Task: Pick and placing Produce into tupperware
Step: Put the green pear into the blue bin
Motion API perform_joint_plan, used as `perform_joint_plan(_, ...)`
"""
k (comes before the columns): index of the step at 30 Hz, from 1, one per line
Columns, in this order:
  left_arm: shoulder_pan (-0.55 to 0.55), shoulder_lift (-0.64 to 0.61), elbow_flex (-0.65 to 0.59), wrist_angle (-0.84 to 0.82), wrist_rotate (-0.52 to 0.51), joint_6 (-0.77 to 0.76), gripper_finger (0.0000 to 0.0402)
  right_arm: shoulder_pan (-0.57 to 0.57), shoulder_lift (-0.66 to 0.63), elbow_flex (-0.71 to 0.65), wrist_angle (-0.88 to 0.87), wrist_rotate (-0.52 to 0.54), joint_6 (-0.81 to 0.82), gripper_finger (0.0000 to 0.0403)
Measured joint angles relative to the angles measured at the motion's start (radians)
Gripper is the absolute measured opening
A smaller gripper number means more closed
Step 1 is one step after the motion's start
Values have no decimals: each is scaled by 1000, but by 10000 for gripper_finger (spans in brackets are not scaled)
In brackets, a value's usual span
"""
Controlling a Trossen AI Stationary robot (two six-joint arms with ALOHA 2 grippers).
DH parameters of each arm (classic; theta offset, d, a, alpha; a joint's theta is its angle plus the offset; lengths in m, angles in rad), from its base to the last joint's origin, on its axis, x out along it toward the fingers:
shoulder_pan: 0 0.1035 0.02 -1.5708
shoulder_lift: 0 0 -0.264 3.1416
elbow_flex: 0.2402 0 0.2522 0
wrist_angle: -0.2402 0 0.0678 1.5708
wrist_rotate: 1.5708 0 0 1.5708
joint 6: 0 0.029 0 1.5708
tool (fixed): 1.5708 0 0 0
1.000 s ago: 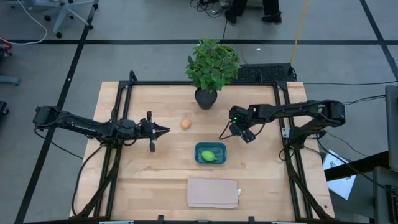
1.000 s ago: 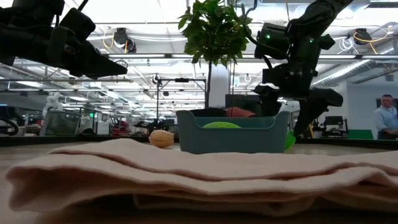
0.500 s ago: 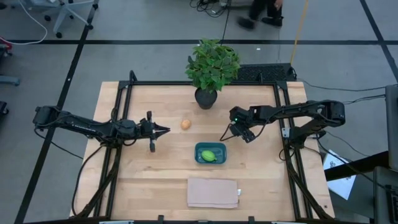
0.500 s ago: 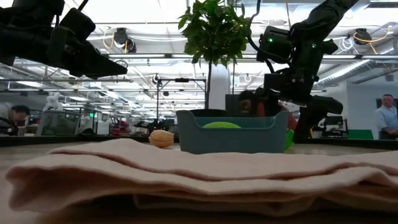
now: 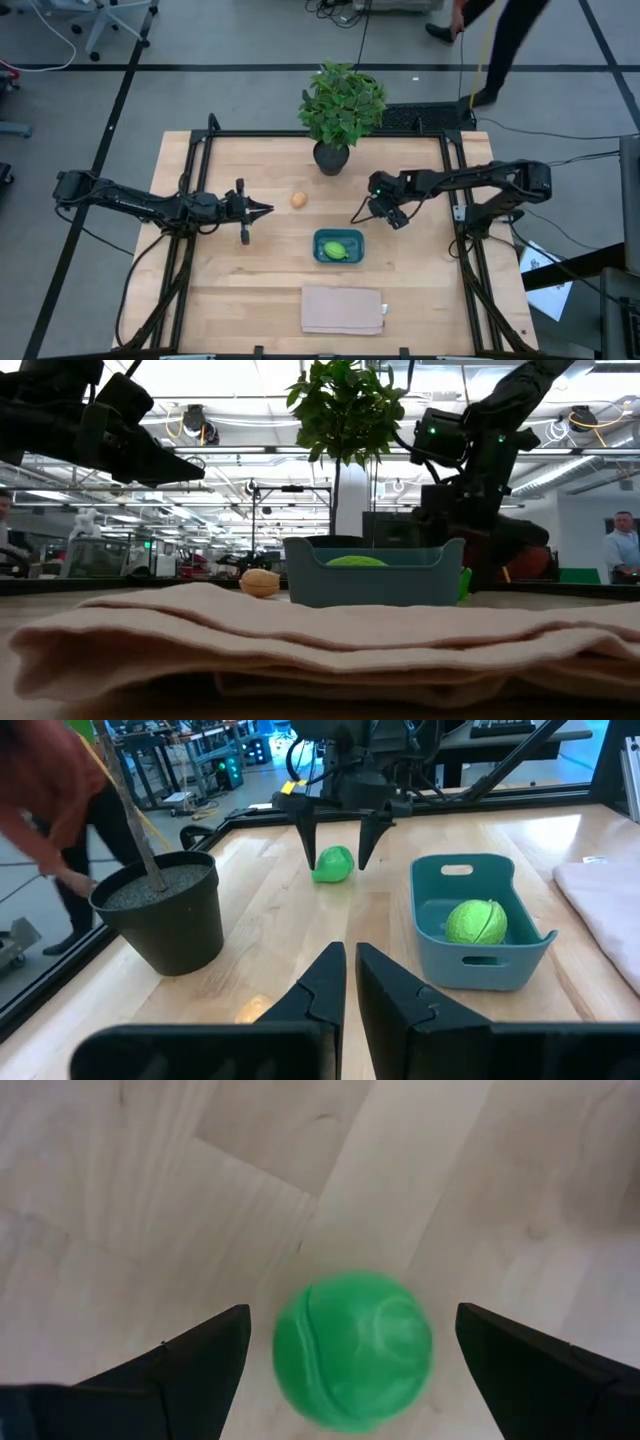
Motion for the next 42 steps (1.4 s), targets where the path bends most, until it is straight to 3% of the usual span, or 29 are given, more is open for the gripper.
perform_joint_plan(15,0,0,0,0,0,3,33,0,52,2,18,-2,-3,342)
perform_joint_plan(31,0,0,0,0,0,3,33,1,55,1,3,-9,18,245)
perform_joint_plan(42,0,0,0,0,0,2,33,-1,27,3,21,23,16,237)
